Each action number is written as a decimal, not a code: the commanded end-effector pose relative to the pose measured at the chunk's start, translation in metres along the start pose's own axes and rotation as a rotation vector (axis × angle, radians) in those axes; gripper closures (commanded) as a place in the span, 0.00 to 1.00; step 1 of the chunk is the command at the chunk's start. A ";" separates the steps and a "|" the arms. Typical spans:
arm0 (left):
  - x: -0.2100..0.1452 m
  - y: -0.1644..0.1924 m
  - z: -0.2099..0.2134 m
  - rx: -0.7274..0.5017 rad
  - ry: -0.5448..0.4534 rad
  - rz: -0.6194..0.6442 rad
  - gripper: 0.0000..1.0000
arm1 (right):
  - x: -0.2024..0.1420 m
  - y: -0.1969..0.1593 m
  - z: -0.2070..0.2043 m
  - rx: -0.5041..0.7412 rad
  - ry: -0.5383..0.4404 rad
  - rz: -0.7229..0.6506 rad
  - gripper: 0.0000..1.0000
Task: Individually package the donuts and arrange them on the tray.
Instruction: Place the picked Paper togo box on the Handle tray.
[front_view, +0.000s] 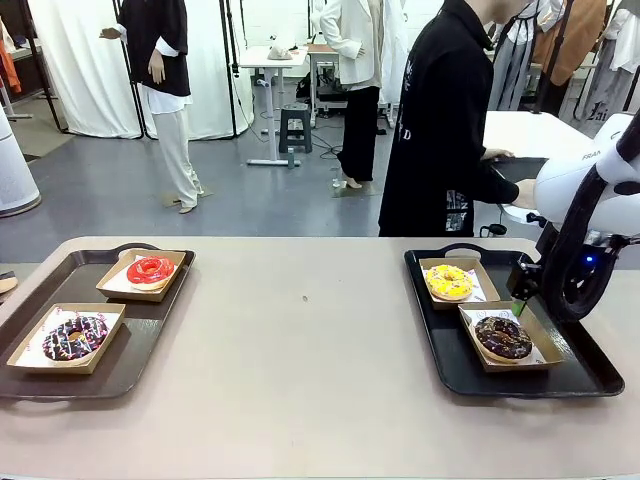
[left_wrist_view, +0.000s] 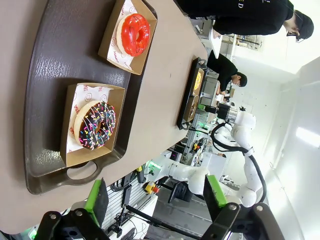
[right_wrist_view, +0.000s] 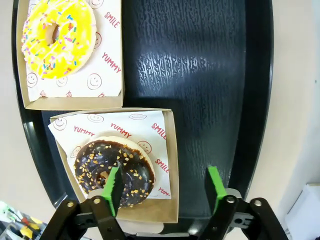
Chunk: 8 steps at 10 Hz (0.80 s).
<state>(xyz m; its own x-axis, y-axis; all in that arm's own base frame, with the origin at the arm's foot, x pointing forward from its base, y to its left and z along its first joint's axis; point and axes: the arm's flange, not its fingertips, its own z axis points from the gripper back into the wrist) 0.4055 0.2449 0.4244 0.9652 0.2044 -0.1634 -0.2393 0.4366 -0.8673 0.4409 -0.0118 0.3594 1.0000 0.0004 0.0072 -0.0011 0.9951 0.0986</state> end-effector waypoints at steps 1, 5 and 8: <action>-0.001 0.000 0.002 -0.002 -0.004 -0.005 0.00 | -0.006 -0.005 0.003 0.037 0.005 0.022 0.00; -0.001 0.000 0.002 -0.002 -0.004 -0.005 0.00 | -0.025 -0.015 0.068 0.107 -0.002 0.144 0.00; -0.001 0.000 0.002 -0.002 -0.004 -0.005 0.00 | -0.029 -0.065 0.135 0.473 -0.104 0.174 0.00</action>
<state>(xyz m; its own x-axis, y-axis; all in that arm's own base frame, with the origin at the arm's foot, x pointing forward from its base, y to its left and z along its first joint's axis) 0.4054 0.2450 0.4241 0.9650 0.2047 -0.1638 -0.2398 0.4364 -0.8672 0.4048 -0.0705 0.4805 0.9800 0.1244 0.1553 -0.1774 0.8995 0.3992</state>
